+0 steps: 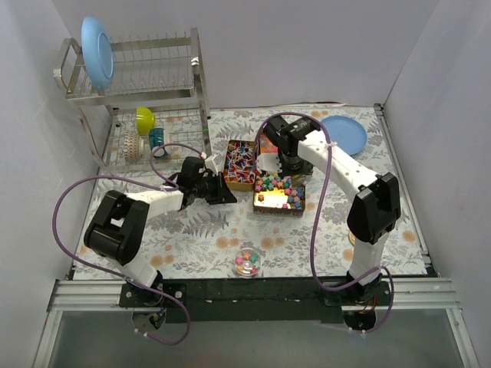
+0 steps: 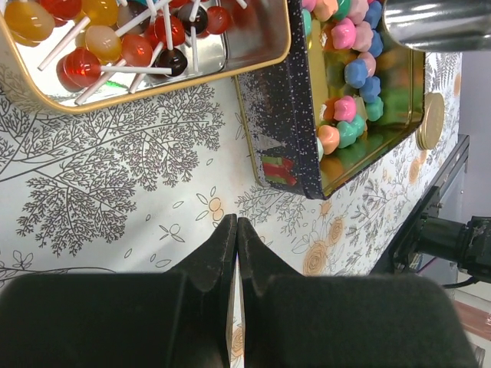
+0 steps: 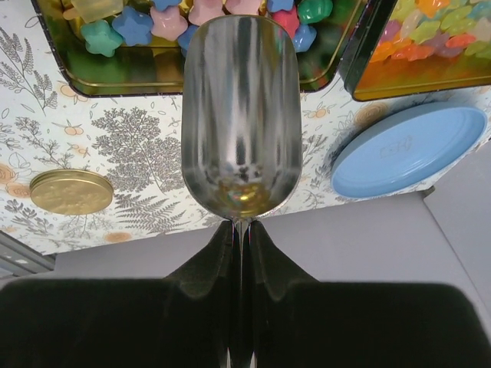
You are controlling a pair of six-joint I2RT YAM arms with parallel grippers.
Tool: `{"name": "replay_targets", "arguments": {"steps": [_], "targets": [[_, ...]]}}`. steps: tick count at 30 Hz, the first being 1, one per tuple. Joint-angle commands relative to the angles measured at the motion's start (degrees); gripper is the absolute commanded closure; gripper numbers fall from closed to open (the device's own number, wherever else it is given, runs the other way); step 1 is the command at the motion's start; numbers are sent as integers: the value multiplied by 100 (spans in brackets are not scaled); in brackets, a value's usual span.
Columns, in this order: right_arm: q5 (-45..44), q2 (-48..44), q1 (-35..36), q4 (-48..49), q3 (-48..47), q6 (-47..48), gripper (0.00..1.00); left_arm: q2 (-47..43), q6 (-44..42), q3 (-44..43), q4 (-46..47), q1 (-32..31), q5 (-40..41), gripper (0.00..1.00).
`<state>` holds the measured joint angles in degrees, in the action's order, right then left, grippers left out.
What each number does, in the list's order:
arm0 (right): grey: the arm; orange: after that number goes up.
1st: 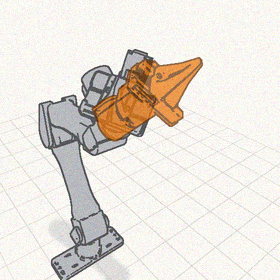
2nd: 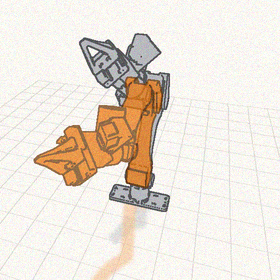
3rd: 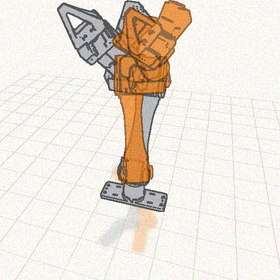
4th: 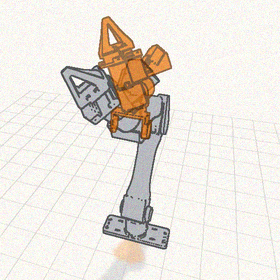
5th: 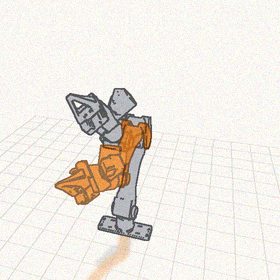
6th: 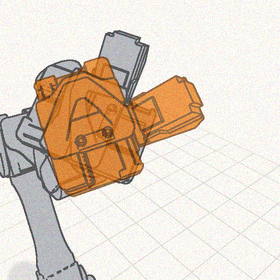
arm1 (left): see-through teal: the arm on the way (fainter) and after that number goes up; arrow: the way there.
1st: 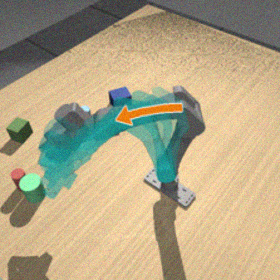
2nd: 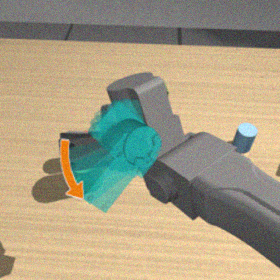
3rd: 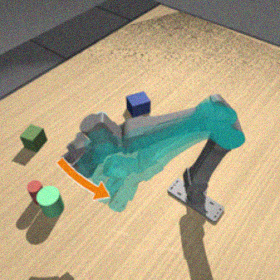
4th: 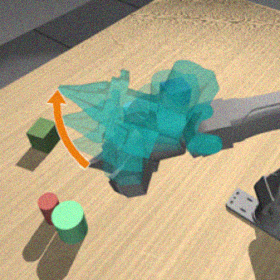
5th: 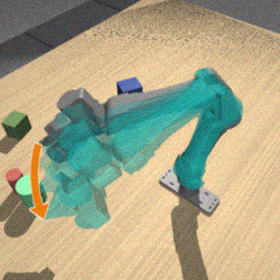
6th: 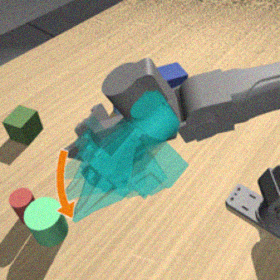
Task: Pack the candies
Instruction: Scoop the fake candies from the storage box.
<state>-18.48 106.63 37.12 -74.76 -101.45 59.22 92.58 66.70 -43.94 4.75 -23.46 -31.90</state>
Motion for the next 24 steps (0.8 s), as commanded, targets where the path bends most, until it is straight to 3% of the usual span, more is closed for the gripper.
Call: {"name": "replay_targets", "arguments": {"steps": [1,10,24], "targets": [[-445,279,-21,-3,-225,-393,99,32,-69,53,192,-44,52,100],[-1069,930,119,-12,-525,-438,99,164,-183,18,254,-132,-97,100],[-253,1114,-170,-12,-350,-1245,99,542,-359,246,1185,-387,-1055,100]]}}
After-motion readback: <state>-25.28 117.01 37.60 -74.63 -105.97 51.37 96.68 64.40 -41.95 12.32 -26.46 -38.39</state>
